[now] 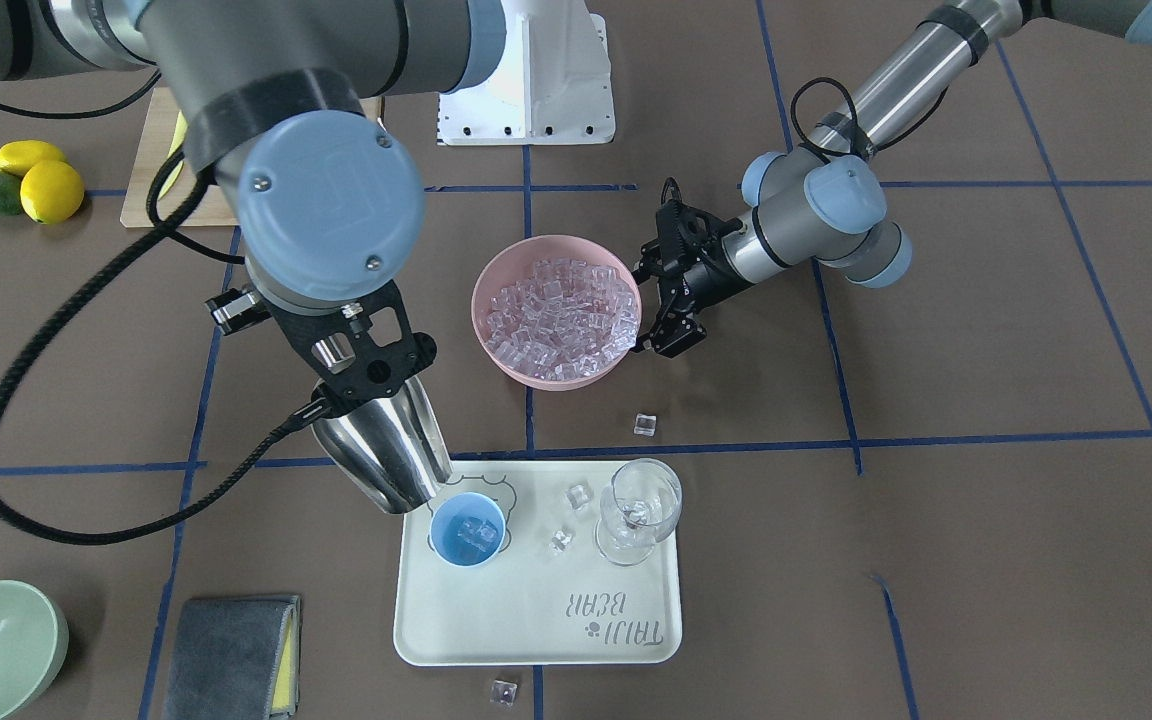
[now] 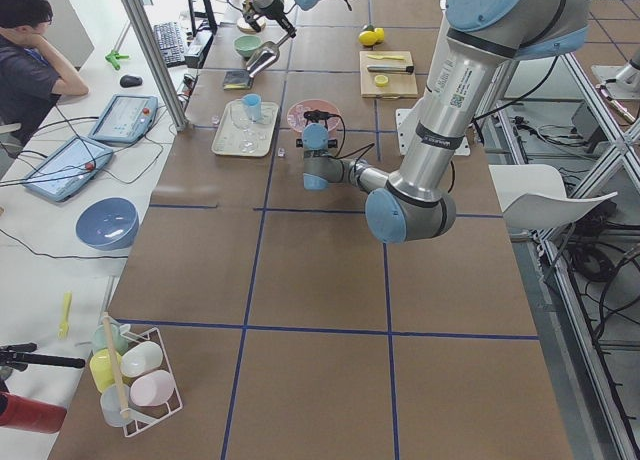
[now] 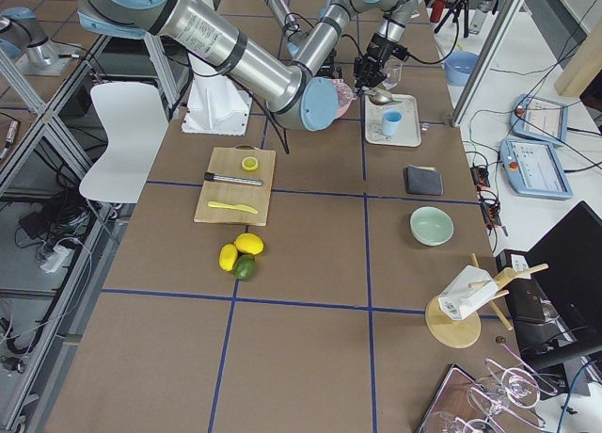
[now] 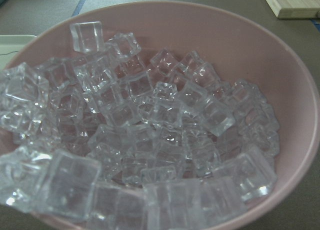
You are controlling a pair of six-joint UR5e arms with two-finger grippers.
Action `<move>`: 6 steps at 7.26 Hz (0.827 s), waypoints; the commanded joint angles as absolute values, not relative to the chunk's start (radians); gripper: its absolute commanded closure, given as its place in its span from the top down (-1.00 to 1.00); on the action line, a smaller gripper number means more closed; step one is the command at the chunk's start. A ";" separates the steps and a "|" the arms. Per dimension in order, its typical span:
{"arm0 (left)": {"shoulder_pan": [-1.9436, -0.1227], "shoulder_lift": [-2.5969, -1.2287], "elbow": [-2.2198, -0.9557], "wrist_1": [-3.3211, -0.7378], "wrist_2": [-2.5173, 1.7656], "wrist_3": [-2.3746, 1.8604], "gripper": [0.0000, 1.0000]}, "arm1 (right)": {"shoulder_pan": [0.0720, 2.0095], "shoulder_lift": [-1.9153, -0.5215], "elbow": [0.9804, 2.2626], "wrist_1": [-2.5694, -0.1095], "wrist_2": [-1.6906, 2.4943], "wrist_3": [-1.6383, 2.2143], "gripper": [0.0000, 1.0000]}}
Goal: Put ice in cup with scoop
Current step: 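Carry the empty scoop with the right gripper back to its table spot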
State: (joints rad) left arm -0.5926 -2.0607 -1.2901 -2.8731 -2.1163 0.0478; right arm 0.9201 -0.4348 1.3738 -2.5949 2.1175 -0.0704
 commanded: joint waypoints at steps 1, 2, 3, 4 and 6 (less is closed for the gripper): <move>-0.594 -2.060 -1.292 -2.873 -2.117 0.048 1.00 | 0.985 -0.548 1.549 -2.594 2.178 -0.054 -1.00; -0.594 -2.060 -1.292 -2.873 -2.117 0.049 1.00 | 1.023 -0.683 1.700 -2.594 2.285 -0.034 -1.00; -0.594 -2.060 -1.295 -2.873 -2.115 0.049 1.00 | 1.032 -0.810 1.838 -2.591 2.313 0.054 -1.00; -0.594 -2.062 -1.296 -2.873 -2.117 0.049 1.00 | 1.038 -0.890 1.927 -2.585 2.312 0.096 -1.00; -0.595 -2.060 -1.298 -2.875 -2.117 0.049 1.00 | 1.039 -1.049 2.057 -2.513 2.312 0.196 -1.00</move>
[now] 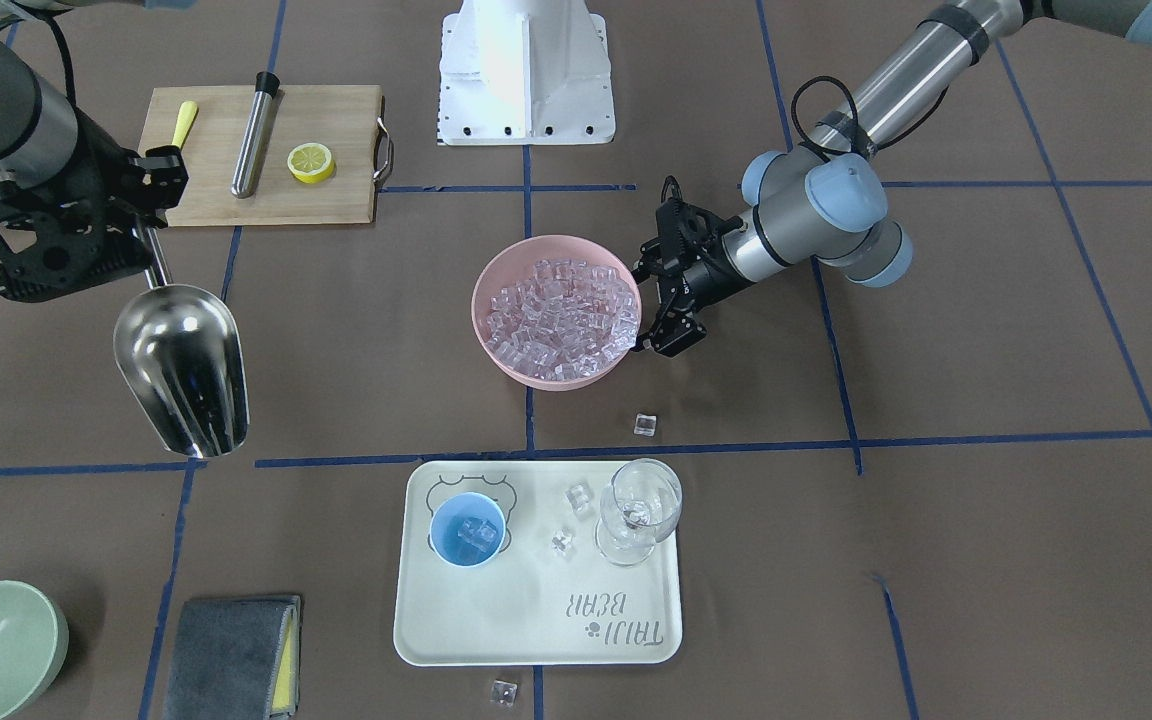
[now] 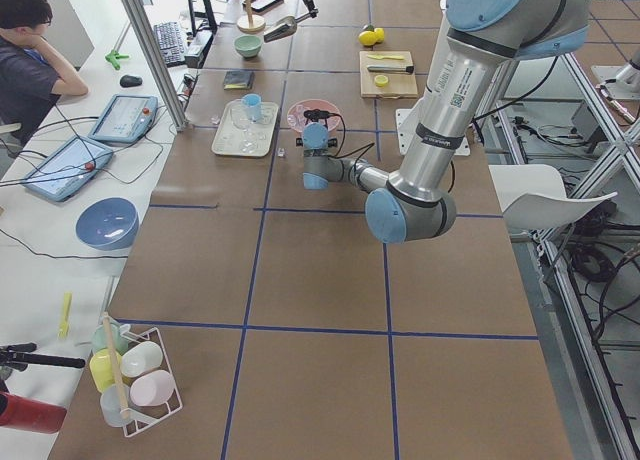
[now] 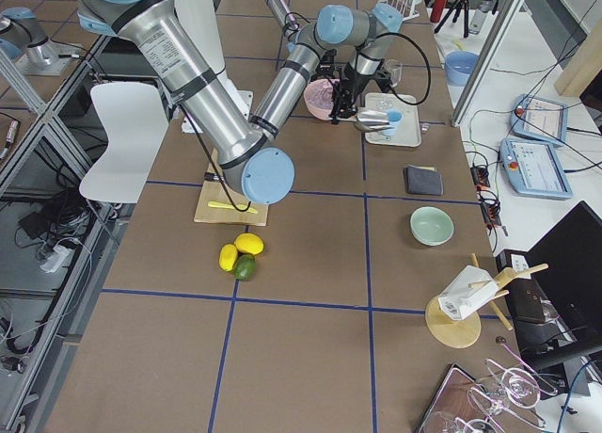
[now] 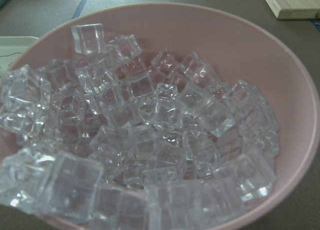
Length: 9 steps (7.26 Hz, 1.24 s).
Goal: Put ice in cup with scoop
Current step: 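Carry the empty scoop with the right gripper back to its table spot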
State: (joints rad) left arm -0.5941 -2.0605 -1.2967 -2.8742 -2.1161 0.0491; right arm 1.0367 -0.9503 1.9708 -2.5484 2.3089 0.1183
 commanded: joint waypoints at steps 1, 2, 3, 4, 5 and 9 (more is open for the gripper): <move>-0.595 -2.060 -1.298 -2.875 -2.117 0.049 1.00 | 1.039 -1.074 2.057 -2.494 2.309 0.257 -1.00; -0.595 -2.060 -1.299 -2.875 -2.115 0.049 1.00 | 1.039 -1.106 2.065 -2.482 2.309 0.287 -1.00; -0.595 -2.060 -1.299 -2.875 -2.117 0.049 1.00 | 1.037 -1.158 2.071 -2.429 2.313 0.290 -1.00; -0.595 -2.060 -1.299 -2.875 -2.115 0.049 1.00 | 1.037 -1.234 2.078 -2.345 2.315 0.291 -1.00; -0.595 -2.060 -1.299 -2.875 -2.115 0.049 1.00 | 1.037 -1.305 2.085 -2.250 2.316 0.343 -1.00; -0.594 -2.060 -1.304 -2.875 -2.115 0.051 1.00 | 0.942 -1.586 2.079 -1.718 2.315 0.683 -1.00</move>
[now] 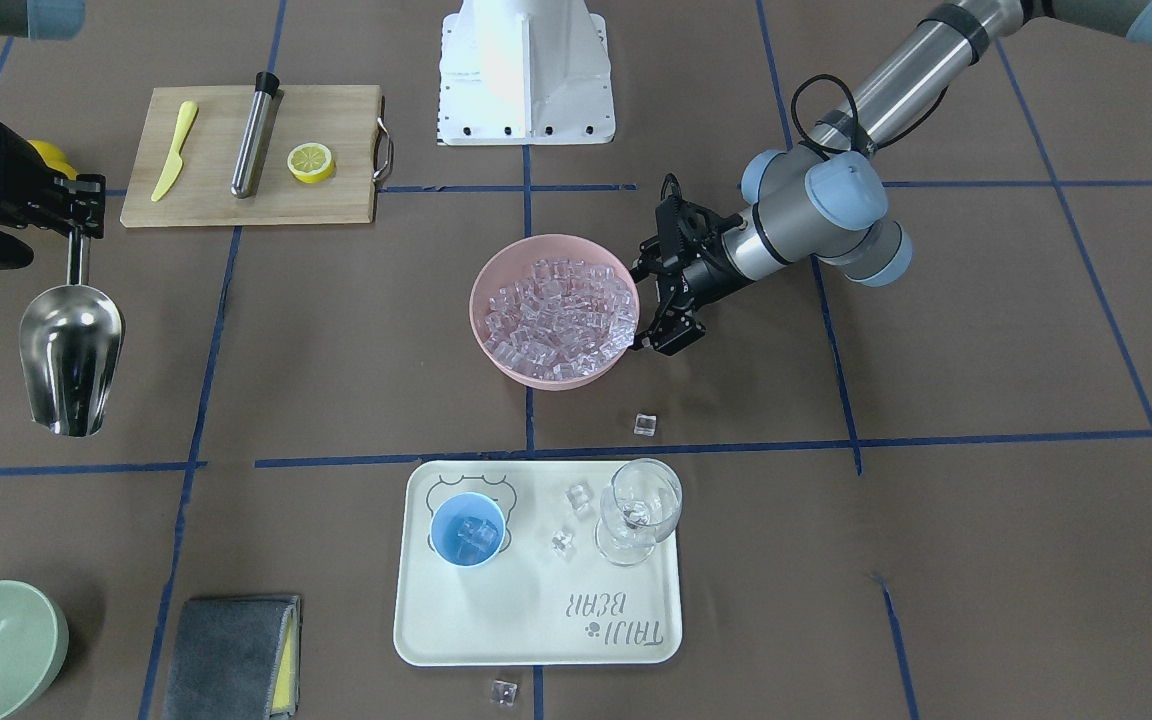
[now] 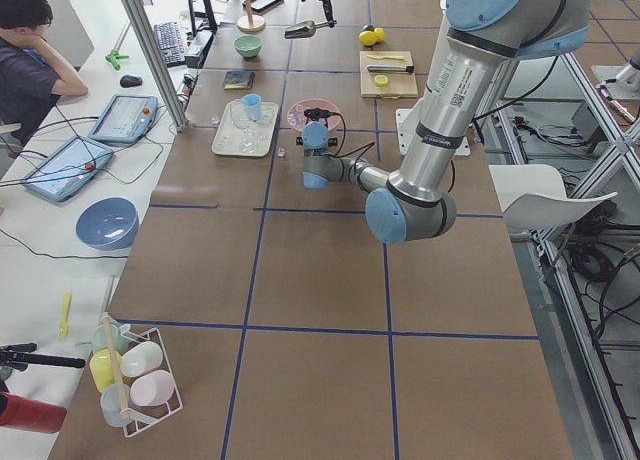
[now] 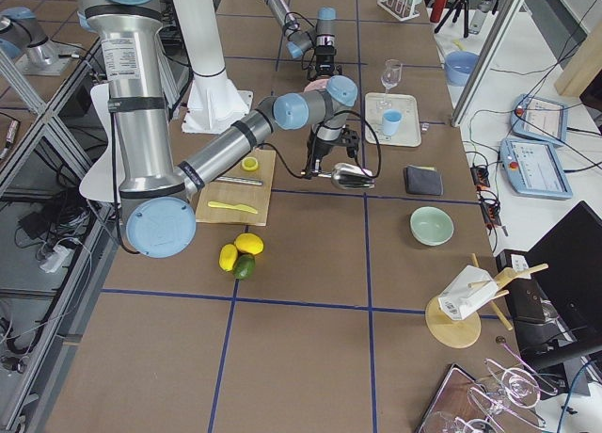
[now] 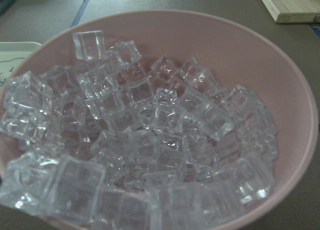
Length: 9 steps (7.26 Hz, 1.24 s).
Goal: Put ice in cup with scoop
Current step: 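Carry the empty scoop with the right gripper back to its table spot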
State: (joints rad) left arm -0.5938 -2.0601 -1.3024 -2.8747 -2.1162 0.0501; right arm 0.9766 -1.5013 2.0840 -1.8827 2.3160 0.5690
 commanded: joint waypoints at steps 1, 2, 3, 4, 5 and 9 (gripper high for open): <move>-0.594 -2.060 -1.304 -2.875 -2.115 0.051 1.00 | 0.907 -1.615 2.071 -1.618 2.312 0.781 -1.00; -0.594 -2.060 -1.304 -2.875 -2.117 0.051 1.00 | 0.844 -1.637 2.059 -1.536 2.303 0.876 -1.00; -0.594 -2.062 -1.304 -2.875 -2.115 0.051 1.00 | 0.797 -1.656 2.056 -1.460 2.281 0.949 -1.00; -0.594 -2.060 -1.304 -2.875 -2.117 0.051 1.00 | 0.741 -1.672 2.025 -1.374 2.223 1.007 -1.00; -0.595 -2.060 -1.304 -2.875 -2.117 0.051 1.00 | 0.715 -1.672 1.988 -1.320 2.215 1.034 -1.00; -0.594 -2.060 -1.304 -2.875 -2.115 0.051 1.00 | 0.681 -1.674 1.967 -1.308 2.198 1.039 -1.00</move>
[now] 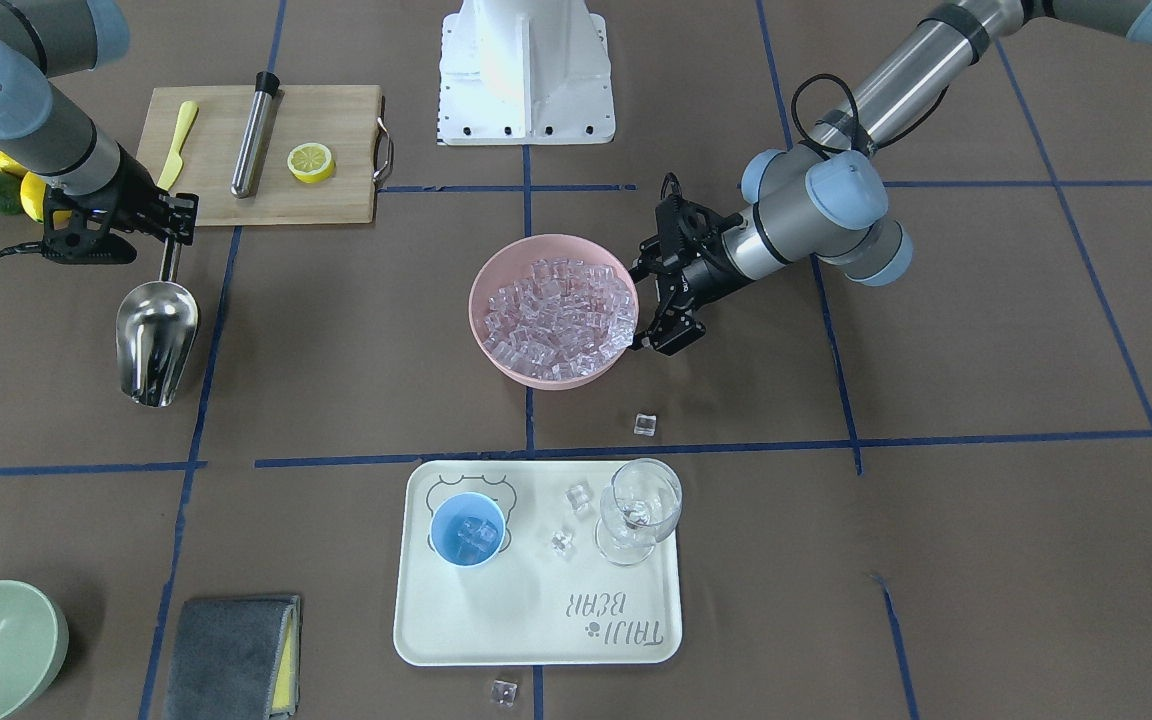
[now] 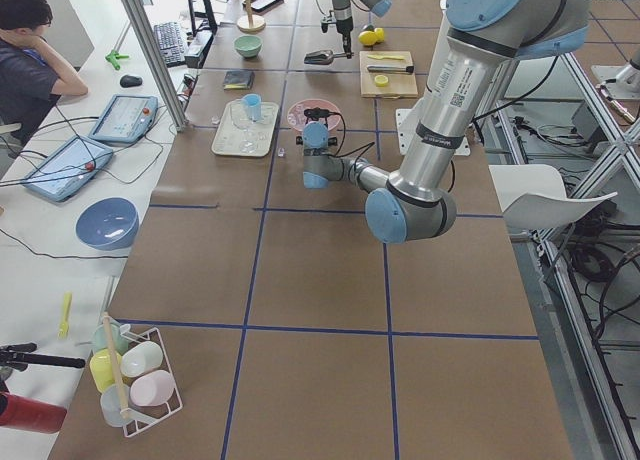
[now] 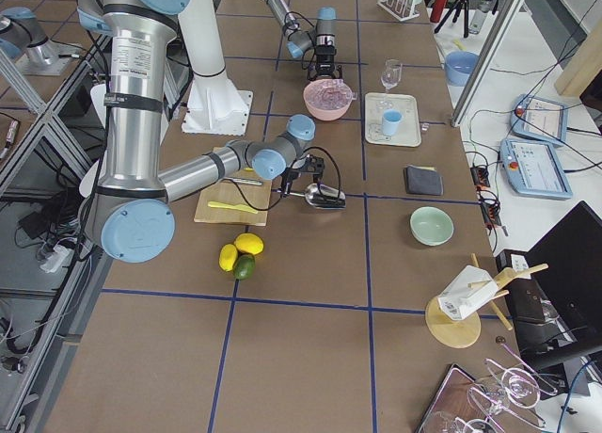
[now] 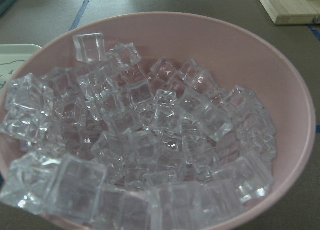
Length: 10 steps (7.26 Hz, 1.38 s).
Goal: Put ice in cup with scoop
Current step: 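Lower the scoop onto the table and open the right gripper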
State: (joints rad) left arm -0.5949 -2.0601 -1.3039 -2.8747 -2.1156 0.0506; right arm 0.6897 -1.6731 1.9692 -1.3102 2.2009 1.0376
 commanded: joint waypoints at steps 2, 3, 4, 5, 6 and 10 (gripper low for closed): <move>-0.595 -2.060 -1.304 -2.875 -2.115 0.051 1.00 | 0.675 -1.674 1.965 -1.310 2.198 1.040 -1.00; -0.595 -2.060 -1.304 -2.875 -2.115 0.051 1.00 | 0.675 -1.672 1.964 -1.310 2.198 1.040 -1.00; -0.595 -2.062 -1.304 -2.875 -2.115 0.051 1.00 | 0.667 -1.672 1.960 -1.312 2.198 1.040 -1.00; -0.595 -2.062 -1.304 -2.875 -2.117 0.051 1.00 | 0.663 -1.672 1.953 -1.310 2.197 1.040 -1.00; -0.594 -2.060 -1.304 -2.875 -2.117 0.051 1.00 | 0.655 -1.666 1.944 -1.310 2.188 1.039 -1.00; -0.595 -2.059 -1.304 -2.875 -2.117 0.051 1.00 | 0.663 -1.651 1.963 -1.308 2.187 1.039 1.00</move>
